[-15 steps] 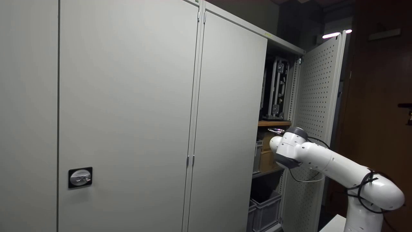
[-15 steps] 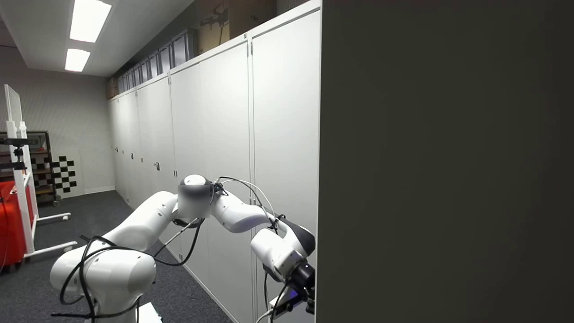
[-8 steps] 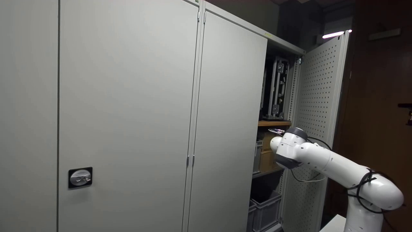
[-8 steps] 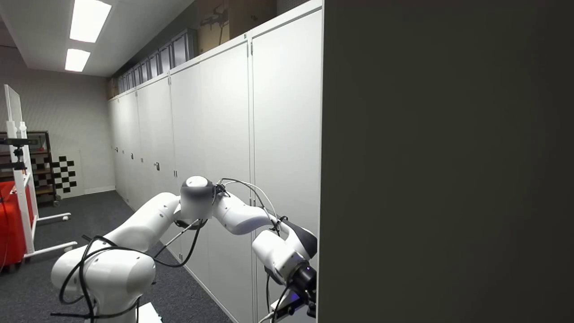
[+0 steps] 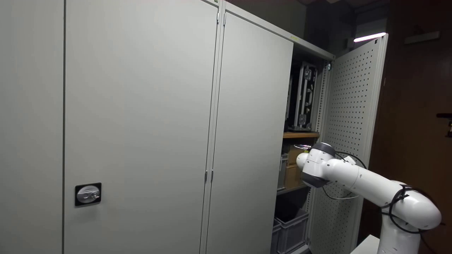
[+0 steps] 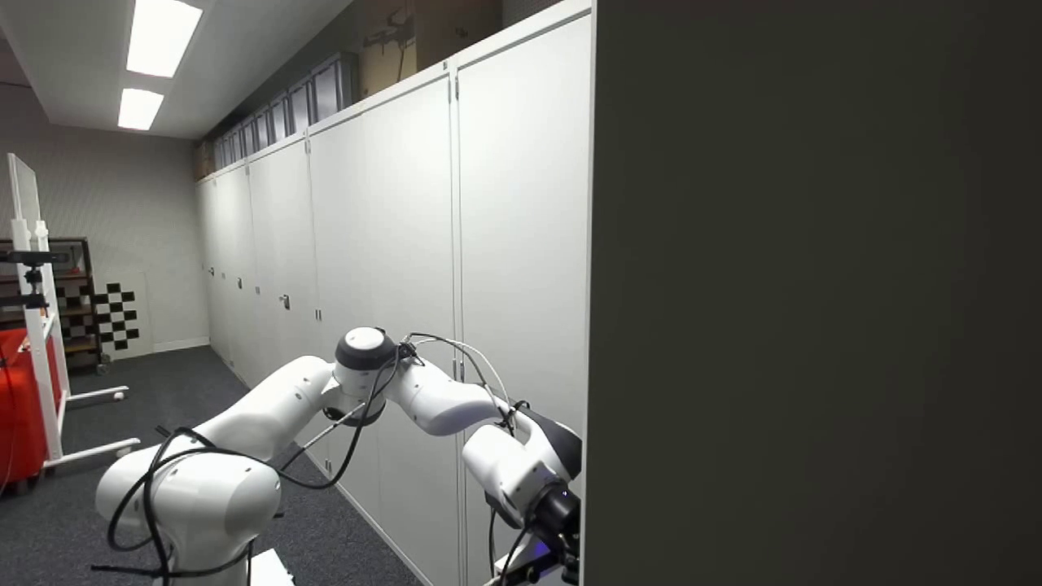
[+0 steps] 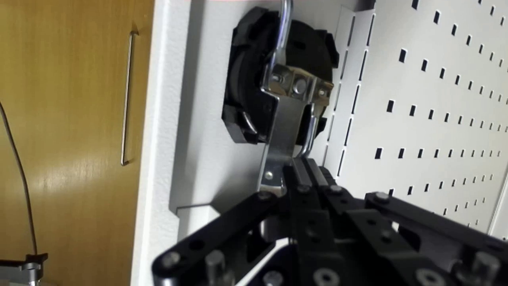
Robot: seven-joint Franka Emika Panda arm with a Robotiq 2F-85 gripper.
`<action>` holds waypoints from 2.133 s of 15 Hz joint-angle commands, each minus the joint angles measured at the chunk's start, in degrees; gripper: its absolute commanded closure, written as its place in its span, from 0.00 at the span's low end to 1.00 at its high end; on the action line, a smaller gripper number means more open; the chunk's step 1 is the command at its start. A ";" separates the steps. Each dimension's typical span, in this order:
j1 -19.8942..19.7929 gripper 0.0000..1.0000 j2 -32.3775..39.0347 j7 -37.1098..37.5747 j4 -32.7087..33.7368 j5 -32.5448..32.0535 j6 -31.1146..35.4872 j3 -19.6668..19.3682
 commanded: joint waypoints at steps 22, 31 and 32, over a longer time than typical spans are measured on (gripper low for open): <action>-15.04 1.00 8.10 3.04 10.01 0.15 0.00 -2.14; -20.18 1.00 11.29 24.53 12.88 -17.41 -0.13 -1.34; -20.31 1.00 13.81 20.90 14.74 -11.71 -1.28 -2.96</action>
